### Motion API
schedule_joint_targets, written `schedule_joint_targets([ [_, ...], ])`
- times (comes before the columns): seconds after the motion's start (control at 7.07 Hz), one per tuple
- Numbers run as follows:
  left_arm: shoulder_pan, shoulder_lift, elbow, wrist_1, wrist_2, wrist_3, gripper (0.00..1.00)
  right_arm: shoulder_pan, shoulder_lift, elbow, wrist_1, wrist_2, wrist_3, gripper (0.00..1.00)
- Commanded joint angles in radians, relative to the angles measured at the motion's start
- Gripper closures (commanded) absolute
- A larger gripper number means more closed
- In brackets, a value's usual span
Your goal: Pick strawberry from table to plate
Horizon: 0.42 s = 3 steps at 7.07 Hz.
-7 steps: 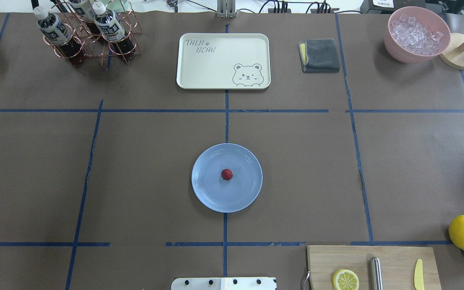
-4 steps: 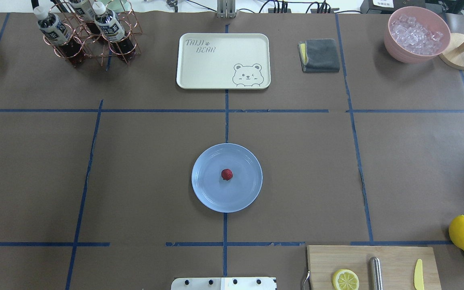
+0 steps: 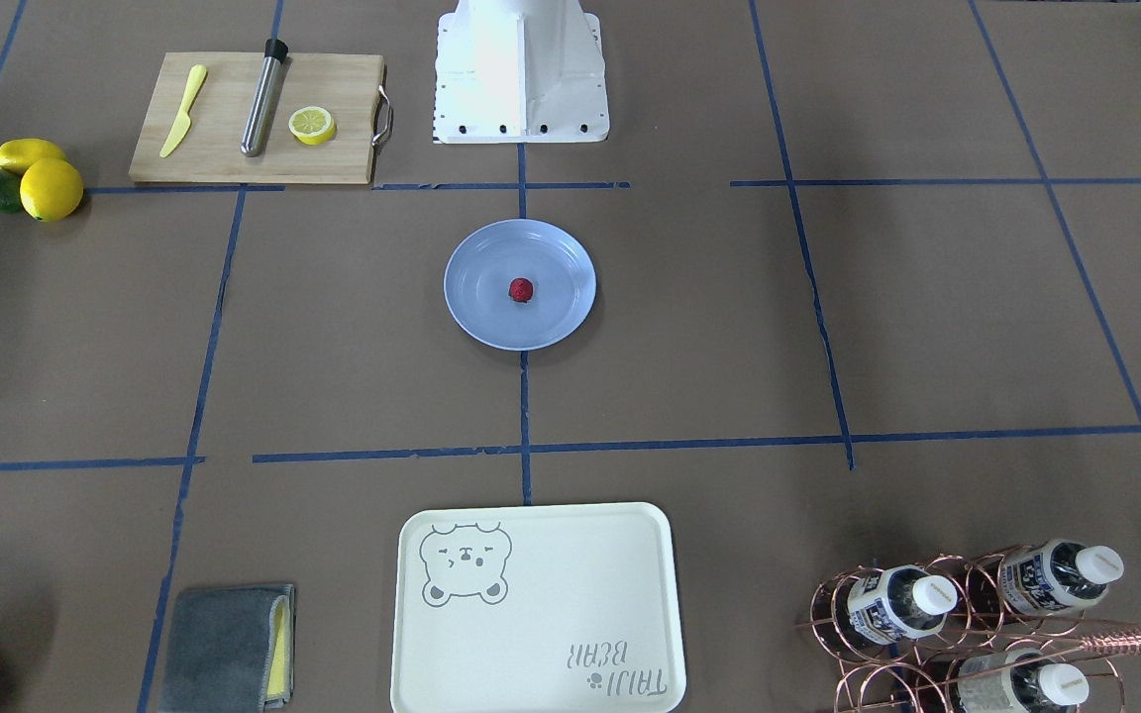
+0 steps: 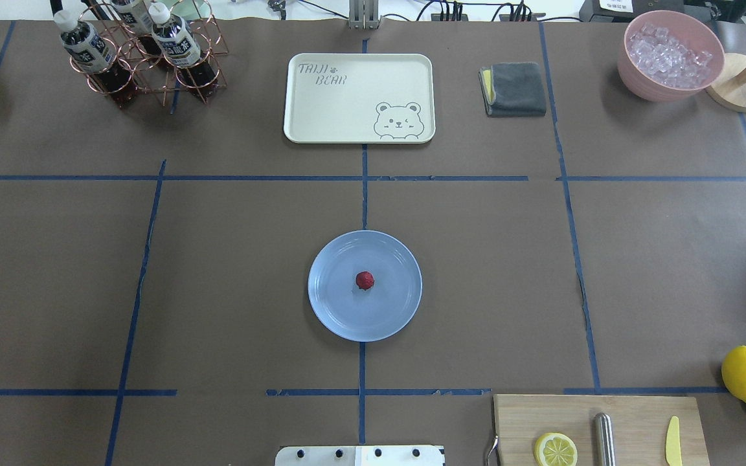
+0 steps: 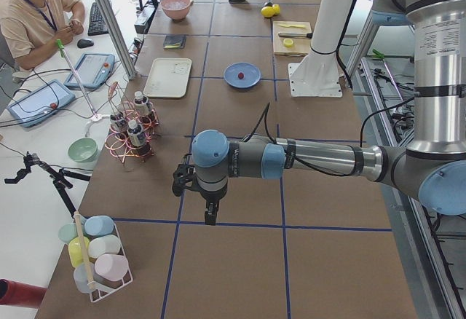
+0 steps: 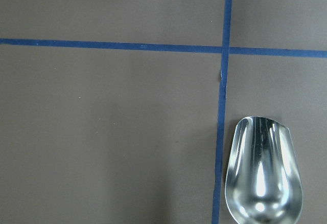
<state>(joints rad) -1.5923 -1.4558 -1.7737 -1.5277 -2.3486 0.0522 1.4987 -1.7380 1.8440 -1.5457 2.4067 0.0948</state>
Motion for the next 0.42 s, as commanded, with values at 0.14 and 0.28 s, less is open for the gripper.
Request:
schedule_joint_targets([
  [0.14,0.003,-0.005,0.005,0.0,0.0,0.0,0.0,0.0,-0.005,0.003,0.003,0.009,-0.007,0.0],
  [0.28,0.003,-0.012,0.002,0.004,0.002,0.0,0.0,0.0,-0.005,0.004,0.004,0.011,-0.007,0.0],
])
